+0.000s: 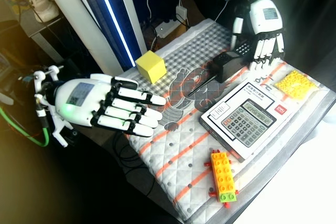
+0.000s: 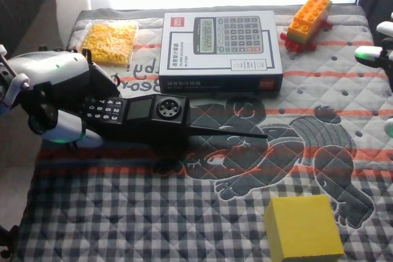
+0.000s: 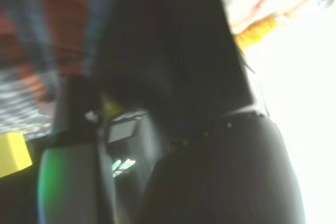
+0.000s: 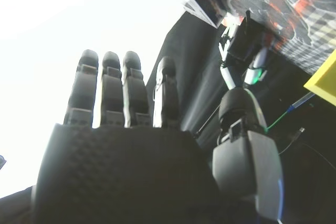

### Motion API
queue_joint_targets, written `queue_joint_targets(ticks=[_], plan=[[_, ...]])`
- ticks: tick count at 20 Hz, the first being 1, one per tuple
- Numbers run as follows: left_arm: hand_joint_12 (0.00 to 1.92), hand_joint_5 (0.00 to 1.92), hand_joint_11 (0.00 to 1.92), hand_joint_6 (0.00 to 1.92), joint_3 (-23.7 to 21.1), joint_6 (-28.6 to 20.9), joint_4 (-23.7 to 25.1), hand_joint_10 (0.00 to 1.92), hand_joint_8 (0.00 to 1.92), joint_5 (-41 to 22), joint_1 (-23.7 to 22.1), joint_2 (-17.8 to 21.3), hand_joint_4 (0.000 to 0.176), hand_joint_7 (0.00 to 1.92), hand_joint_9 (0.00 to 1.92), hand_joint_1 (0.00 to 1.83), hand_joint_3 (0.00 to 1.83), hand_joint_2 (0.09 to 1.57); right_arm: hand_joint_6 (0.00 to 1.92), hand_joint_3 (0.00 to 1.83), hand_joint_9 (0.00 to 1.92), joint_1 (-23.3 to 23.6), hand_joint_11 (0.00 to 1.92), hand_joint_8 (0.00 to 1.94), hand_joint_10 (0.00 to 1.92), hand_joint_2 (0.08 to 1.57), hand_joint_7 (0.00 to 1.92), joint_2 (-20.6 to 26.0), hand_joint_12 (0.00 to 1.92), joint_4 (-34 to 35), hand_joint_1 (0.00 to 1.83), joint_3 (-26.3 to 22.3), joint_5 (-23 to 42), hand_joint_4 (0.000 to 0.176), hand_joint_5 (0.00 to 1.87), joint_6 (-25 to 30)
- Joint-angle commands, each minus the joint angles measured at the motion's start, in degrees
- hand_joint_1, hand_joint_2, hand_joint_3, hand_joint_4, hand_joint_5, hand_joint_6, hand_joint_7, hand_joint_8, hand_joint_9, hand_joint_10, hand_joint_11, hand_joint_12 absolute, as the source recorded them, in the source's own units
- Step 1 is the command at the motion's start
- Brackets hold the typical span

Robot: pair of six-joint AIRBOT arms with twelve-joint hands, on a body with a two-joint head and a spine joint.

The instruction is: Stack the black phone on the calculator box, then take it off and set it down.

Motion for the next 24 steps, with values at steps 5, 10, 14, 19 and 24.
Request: queue_joint_targets(ticks=[5,10,14,19,24], plan=[[1.35,0.74,0.44,1.27,-1.62,-0.34,-2.07,1.40,0.99,-6.81,0.49,0.85,0.000,0.98,0.77,1.36,0.00,1.17,0.00,0.00,0.07,-0.13,0.06,0.01,0.01,1.23,0.12,0.04,0.02,1.03,0.00,0.03,7.04,0.176,0.13,0.61],[1.32,0.80,0.66,1.12,-6.46,-0.86,2.40,1.32,0.86,-12.20,-0.20,4.59,0.000,1.04,0.89,1.37,0.00,1.13,0.01,0.00,0.07,-0.18,0.06,0.00,0.01,1.23,0.12,-0.31,0.02,1.14,0.00,0.28,7.04,0.176,0.15,0.61],[1.46,1.05,0.76,0.77,-8.09,-1.90,4.88,1.06,0.88,-15.84,-1.38,5.86,0.000,1.12,0.97,1.28,0.00,1.07,0.01,0.01,0.11,-0.26,0.10,0.01,0.02,1.25,0.16,-0.71,0.04,1.19,0.00,0.44,7.04,0.176,0.16,0.61],[1.50,1.10,0.89,0.66,-7.88,-10.46,9.09,1.04,1.03,-20.19,-2.79,6.27,0.000,1.07,1.07,1.26,0.00,1.07,0.00,0.00,0.12,-0.31,0.10,0.01,0.01,1.24,0.16,-0.96,0.04,1.21,0.00,0.60,7.04,0.176,0.14,0.61],[1.56,1.04,0.74,0.73,-3.36,-10.52,9.29,1.10,1.19,-18.95,-9.49,1.88,0.000,0.99,0.96,1.26,0.00,1.11,0.00,0.00,0.12,-0.26,0.10,0.01,0.01,1.24,0.17,-1.60,0.04,1.22,0.00,1.00,7.04,0.176,0.14,0.81]])
